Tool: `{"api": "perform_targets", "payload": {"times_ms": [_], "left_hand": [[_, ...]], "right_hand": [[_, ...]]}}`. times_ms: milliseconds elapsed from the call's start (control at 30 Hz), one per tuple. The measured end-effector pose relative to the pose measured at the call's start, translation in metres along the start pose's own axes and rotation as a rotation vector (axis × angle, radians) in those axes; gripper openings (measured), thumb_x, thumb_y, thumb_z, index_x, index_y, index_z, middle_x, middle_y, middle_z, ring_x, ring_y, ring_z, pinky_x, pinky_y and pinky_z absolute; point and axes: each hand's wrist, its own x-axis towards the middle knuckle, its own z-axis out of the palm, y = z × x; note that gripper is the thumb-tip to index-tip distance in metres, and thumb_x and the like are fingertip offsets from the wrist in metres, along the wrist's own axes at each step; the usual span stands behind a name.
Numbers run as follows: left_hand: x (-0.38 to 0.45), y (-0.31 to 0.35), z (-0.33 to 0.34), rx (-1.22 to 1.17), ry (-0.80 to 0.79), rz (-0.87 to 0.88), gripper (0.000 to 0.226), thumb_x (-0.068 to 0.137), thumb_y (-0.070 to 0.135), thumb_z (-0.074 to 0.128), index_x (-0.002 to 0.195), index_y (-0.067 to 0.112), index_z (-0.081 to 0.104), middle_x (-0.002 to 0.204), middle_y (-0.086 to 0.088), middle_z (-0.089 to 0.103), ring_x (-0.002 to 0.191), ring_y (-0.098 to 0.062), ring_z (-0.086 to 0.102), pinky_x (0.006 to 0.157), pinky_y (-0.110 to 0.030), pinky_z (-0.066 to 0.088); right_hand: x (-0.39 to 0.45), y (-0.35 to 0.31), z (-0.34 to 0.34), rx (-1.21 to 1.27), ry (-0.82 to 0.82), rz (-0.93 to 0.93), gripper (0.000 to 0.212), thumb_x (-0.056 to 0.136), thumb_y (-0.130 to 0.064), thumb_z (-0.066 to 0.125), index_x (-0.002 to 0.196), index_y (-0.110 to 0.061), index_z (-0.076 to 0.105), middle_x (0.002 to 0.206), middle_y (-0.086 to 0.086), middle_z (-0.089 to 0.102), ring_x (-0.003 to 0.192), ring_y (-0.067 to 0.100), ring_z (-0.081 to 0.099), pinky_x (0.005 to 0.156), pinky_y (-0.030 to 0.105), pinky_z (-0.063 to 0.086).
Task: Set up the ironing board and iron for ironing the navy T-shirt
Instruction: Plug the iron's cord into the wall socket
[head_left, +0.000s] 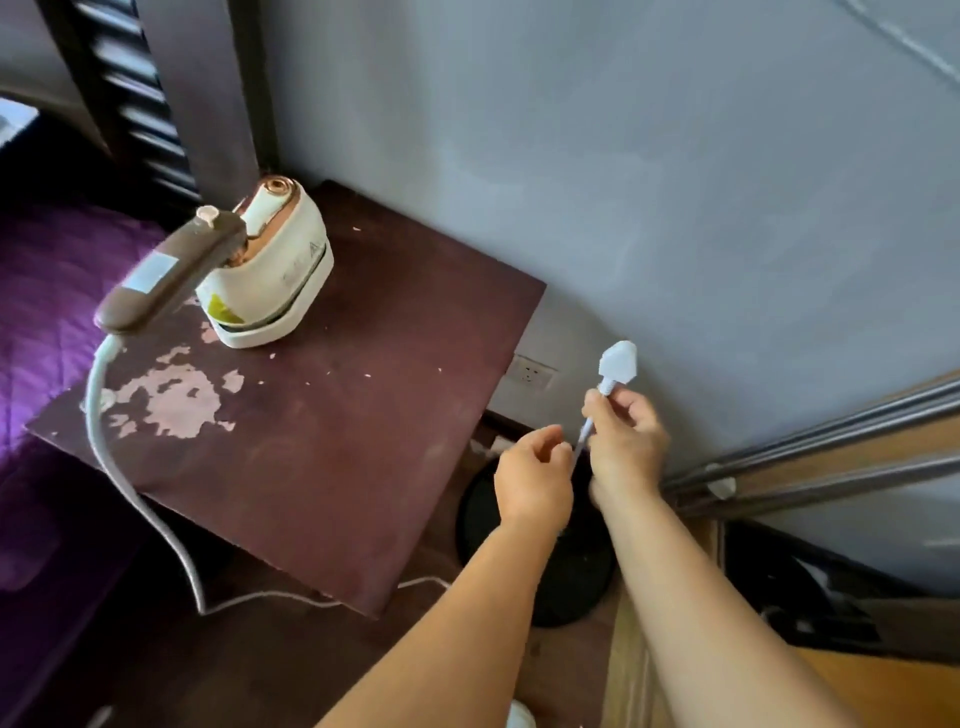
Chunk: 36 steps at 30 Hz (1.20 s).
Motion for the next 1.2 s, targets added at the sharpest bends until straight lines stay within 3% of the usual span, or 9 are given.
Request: {"api": "perform_targets", "payload": {"times_ms": [167,333,500,633,700,800,967,1067,1200], "left_hand": [[0.044,-0.062,0.026,-0.038,0.000,-0.018,0.030,0.093,0.013,0.055,0.121,0.018,0.063,0.120,0.004,0.067,0.108,-0.008,0.060,0.093,-0.020,0.045],[0.101,-0.109,0.043,-0.069,0.132,0.025,0.019,0.088,0.007,0.059,0.105,0.012,0.065,0.097,0.001,0.064,0.094,-0.016,0.062,0.078,-0.021,0.043],[0.166,-0.156,0.055,-0.002,0.112,0.107,0.030,0.088,0.012,0.059,0.117,0.018,0.062,0.116,0.002,0.060,0.105,-0.016,0.060,0.096,-0.032,0.049],[0.210,-0.188,0.063,0.008,0.146,0.136,0.019,0.087,0.013,0.057,0.099,0.023,0.067,0.107,-0.003,0.068,0.100,-0.023,0.065,0.094,-0.042,0.052],[0.227,-0.199,0.064,0.069,0.173,0.183,0.015,0.089,0.014,0.057,0.091,0.026,0.065,0.096,0.003,0.068,0.095,-0.018,0.065,0.091,-0.037,0.052],[0.256,-0.216,0.069,0.152,0.188,0.236,0.015,0.091,0.016,0.056,0.100,0.019,0.068,0.097,0.005,0.067,0.096,-0.014,0.064,0.089,-0.030,0.052],[0.287,-0.225,0.074,0.161,0.228,0.293,0.019,0.091,0.012,0.055,0.100,0.012,0.071,0.102,-0.003,0.071,0.096,-0.020,0.064,0.080,-0.023,0.045],[0.303,-0.231,0.074,0.190,0.231,0.335,0.019,0.089,0.009,0.056,0.080,0.015,0.071,0.087,-0.005,0.069,0.084,-0.022,0.061,0.072,-0.025,0.045],[0.314,-0.236,0.074,0.291,0.232,0.337,0.039,0.089,0.009,0.055,0.052,0.019,0.047,0.061,0.005,0.051,0.066,-0.014,0.050,0.051,-0.018,0.032]], "right_hand": [[0.034,0.050,0.011,0.131,-0.021,0.051,0.015,0.082,-0.009,0.067,0.077,-0.023,0.063,0.077,0.001,0.064,0.077,0.016,0.061,0.082,0.039,0.053],[0.065,0.104,0.029,0.123,-0.045,0.007,0.016,0.085,-0.015,0.065,0.072,-0.023,0.059,0.071,-0.004,0.063,0.076,0.016,0.061,0.084,0.046,0.053],[0.095,0.156,0.047,0.194,-0.090,-0.014,0.015,0.087,-0.014,0.063,0.076,-0.023,0.059,0.073,-0.001,0.061,0.074,0.015,0.057,0.076,0.038,0.050],[0.114,0.188,0.057,0.197,-0.095,0.014,0.010,0.088,-0.017,0.063,0.081,-0.022,0.060,0.078,0.000,0.064,0.076,0.014,0.061,0.077,0.037,0.054],[0.126,0.203,0.062,0.193,-0.104,0.002,0.008,0.088,-0.017,0.063,0.082,-0.021,0.060,0.079,0.001,0.064,0.072,0.013,0.060,0.069,0.032,0.055],[0.142,0.225,0.069,0.182,-0.109,-0.063,0.008,0.087,-0.014,0.064,0.081,-0.019,0.061,0.078,-0.002,0.062,0.071,0.011,0.057,0.062,0.022,0.050],[0.169,0.242,0.081,0.153,-0.128,-0.158,0.015,0.081,-0.011,0.070,0.080,-0.021,0.058,0.074,-0.005,0.062,0.071,0.010,0.058,0.065,0.019,0.049],[0.184,0.246,0.086,0.128,-0.136,-0.193,0.020,0.077,-0.021,0.074,0.077,-0.025,0.054,0.074,-0.007,0.062,0.069,0.009,0.059,0.073,0.029,0.052],[0.189,0.244,0.091,0.057,-0.124,-0.300,0.028,0.076,-0.032,0.074,0.088,-0.032,0.049,0.079,-0.009,0.064,0.069,0.007,0.060,0.064,0.023,0.047]]}}
